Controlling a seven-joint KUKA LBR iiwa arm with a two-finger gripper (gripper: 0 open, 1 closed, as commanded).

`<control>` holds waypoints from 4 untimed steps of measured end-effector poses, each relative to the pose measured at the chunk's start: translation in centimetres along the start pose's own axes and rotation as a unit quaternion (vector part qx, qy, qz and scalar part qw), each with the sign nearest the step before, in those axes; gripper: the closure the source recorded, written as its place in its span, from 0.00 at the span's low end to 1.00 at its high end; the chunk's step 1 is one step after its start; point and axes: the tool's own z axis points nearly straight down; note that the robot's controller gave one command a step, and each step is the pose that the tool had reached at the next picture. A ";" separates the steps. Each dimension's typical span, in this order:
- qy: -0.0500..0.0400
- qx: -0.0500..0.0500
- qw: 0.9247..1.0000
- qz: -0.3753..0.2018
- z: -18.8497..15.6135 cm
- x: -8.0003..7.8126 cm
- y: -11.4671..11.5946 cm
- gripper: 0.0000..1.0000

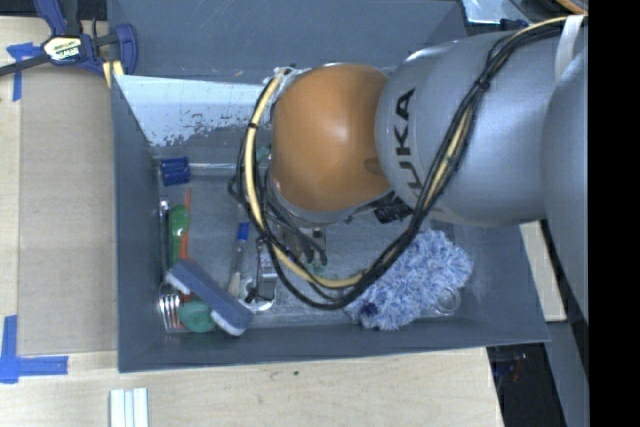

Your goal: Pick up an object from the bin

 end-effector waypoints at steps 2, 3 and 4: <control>-0.003 -0.001 0.954 -0.300 4.9 -3.7 4.1 0.00; 0.002 0.001 0.994 -0.109 8.5 0.3 -2.2 0.00; -0.004 0.001 0.915 -0.404 10.9 -2.5 5.3 0.00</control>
Offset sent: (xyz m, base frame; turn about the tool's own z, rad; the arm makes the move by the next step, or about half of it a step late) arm 0.0348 0.0402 -0.0514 -0.6118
